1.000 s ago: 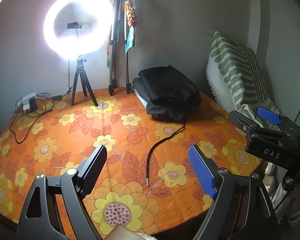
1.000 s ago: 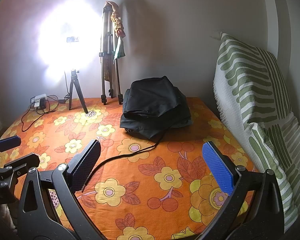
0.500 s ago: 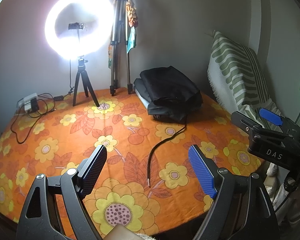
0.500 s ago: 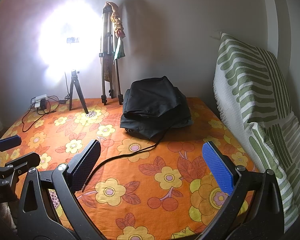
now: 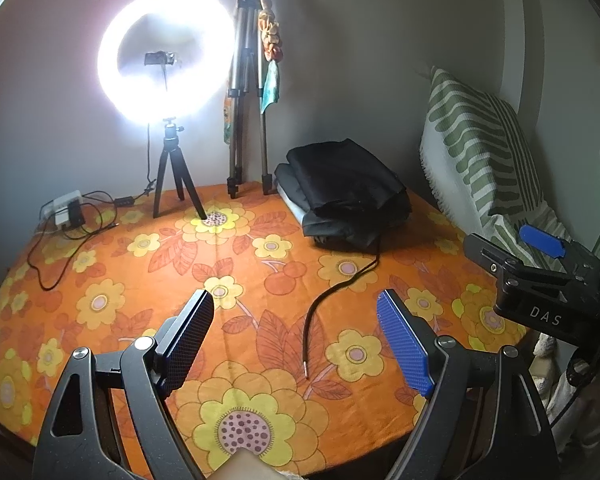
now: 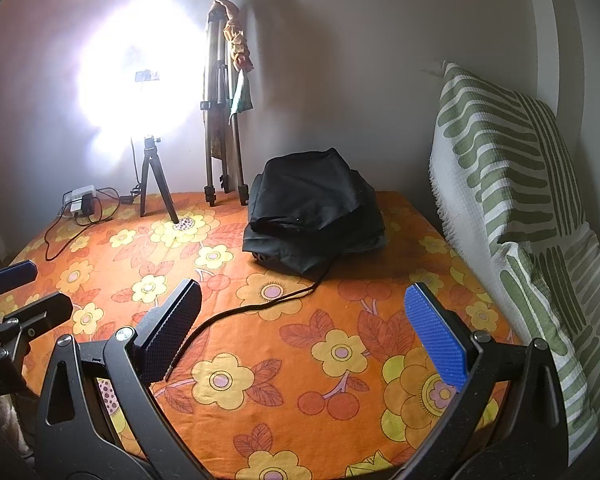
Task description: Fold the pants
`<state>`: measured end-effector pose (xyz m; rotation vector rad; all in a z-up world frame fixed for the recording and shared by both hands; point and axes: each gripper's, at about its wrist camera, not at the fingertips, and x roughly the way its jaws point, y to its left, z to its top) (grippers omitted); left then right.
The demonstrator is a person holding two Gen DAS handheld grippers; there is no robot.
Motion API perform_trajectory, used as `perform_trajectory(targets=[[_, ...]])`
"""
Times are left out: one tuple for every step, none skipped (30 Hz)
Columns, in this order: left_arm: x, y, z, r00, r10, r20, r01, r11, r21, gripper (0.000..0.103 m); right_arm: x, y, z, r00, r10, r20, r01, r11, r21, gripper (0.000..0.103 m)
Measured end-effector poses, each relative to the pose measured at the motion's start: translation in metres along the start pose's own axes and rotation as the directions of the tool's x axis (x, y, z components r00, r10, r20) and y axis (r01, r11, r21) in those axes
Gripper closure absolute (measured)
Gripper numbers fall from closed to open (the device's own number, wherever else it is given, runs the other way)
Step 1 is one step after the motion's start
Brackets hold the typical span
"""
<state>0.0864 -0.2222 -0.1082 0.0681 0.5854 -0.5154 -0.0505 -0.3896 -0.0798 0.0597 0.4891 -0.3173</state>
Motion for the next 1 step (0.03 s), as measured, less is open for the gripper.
perform_trajectory(targets=[[-0.0003, 0.0001, -0.0002, 1.0, -0.002, -0.001, 0.002, 1.0, 0.0, 0.019, 0.0, 0.0002, 0.0001, 1.0, 0.001, 0.0, -0.001, 1.0, 0.001, 0.0]])
